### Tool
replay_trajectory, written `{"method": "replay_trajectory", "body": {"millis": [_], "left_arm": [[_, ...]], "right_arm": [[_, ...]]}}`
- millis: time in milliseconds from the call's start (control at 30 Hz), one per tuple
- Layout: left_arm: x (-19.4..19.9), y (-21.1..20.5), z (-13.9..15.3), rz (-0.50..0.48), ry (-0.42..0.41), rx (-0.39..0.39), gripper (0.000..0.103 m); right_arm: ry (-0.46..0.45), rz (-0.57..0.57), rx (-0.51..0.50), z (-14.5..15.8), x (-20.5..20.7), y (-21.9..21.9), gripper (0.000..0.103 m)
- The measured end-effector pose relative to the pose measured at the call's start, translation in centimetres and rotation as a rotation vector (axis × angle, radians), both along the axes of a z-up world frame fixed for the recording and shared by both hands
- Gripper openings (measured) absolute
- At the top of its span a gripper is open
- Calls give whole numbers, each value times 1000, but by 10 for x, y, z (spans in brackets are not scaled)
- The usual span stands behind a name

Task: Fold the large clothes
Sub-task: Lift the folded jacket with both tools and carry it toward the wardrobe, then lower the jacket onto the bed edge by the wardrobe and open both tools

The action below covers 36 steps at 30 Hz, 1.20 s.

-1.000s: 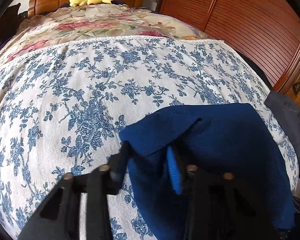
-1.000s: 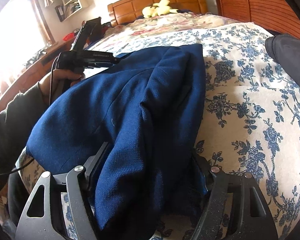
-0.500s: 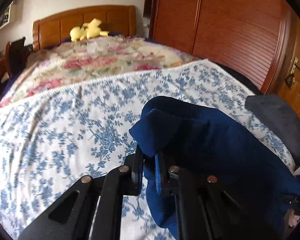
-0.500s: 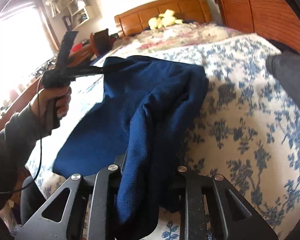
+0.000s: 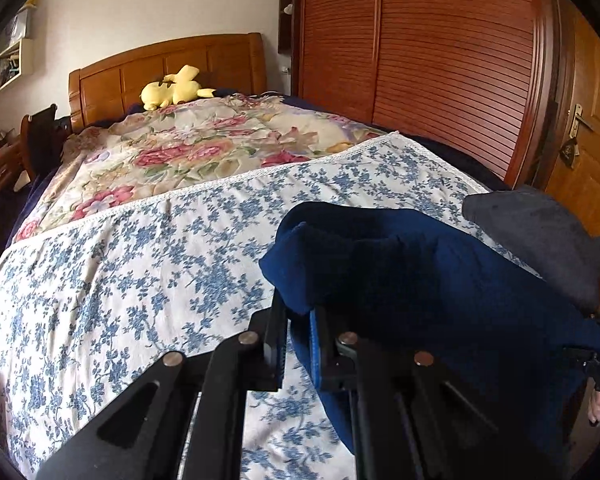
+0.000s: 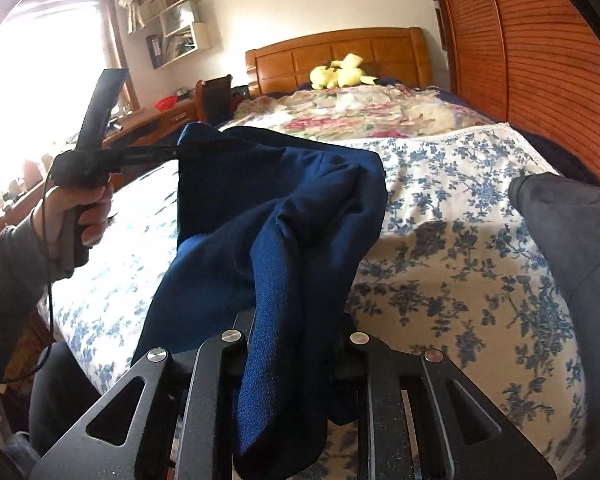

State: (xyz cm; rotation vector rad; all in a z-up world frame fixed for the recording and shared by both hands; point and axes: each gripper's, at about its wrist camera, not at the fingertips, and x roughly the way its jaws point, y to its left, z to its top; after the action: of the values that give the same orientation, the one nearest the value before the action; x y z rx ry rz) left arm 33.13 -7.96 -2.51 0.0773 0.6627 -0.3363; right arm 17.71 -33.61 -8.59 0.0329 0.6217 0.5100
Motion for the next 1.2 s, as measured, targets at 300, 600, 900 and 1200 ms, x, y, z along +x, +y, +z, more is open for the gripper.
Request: {"method": "replay_trajectory", "body": {"millis": [300,600,900,1200], "left_arm": [[8,-71,37,-55,-72,22,7],[25,-181,90,-151,-194,-43,7],[52,-319,102,-320,-205,-65,8],[51,-407,67,-432,-122,32,11]], "right_arm": [[-32,-22,-4,20,-1,-55,16],[-150,-138,-60,84,9,-144,16],[-204,-315,-187,136,-4,-254,16],[-105,-477,-215,112,-14,-343,17]]}}
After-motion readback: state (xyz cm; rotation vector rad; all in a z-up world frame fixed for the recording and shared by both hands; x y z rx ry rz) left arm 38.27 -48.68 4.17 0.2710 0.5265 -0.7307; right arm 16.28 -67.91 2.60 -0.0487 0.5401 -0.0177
